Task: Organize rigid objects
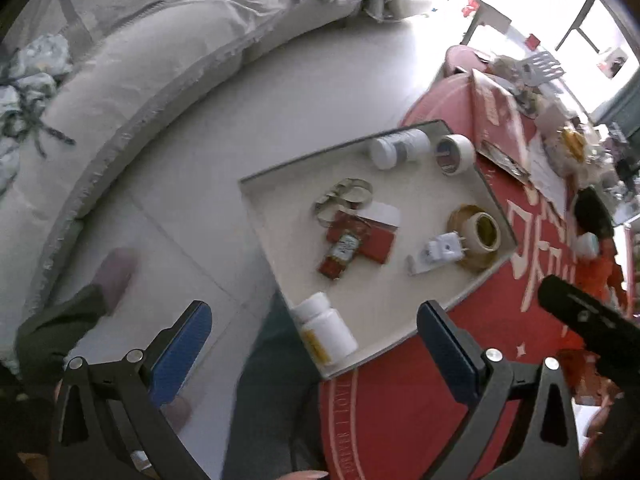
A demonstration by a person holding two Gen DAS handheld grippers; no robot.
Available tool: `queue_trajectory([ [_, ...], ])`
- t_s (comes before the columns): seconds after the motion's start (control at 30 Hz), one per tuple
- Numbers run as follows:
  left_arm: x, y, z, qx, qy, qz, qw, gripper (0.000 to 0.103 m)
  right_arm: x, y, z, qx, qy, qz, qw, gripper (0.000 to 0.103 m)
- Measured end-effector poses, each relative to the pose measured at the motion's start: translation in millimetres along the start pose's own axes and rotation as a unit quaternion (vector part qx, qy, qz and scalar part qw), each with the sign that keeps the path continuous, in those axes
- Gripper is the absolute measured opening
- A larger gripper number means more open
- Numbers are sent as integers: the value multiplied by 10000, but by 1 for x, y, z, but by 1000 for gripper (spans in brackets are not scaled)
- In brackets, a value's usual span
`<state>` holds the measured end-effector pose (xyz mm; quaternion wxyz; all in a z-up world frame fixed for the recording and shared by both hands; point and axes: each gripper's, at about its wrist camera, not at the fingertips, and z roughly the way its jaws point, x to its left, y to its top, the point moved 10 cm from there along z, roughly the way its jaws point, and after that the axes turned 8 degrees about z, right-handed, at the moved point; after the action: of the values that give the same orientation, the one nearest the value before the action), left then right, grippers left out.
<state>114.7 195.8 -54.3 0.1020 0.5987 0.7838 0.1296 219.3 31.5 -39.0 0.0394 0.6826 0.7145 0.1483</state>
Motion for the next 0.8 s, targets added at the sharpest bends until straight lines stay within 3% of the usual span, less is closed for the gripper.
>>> queue_trajectory([
  [0.1,4,3,-10,-65,168,19,9998,102,14,6,-11,45,-144,-263,9995,102],
  [0.47,3,15,-25,-229,134,44,9996,102,42,16,-22,13,-255,-727,9970,102],
  [0.8,0,16,-28,-259,95,98,9996,102,45,15,-22,62,-280,-703,9971,102],
])
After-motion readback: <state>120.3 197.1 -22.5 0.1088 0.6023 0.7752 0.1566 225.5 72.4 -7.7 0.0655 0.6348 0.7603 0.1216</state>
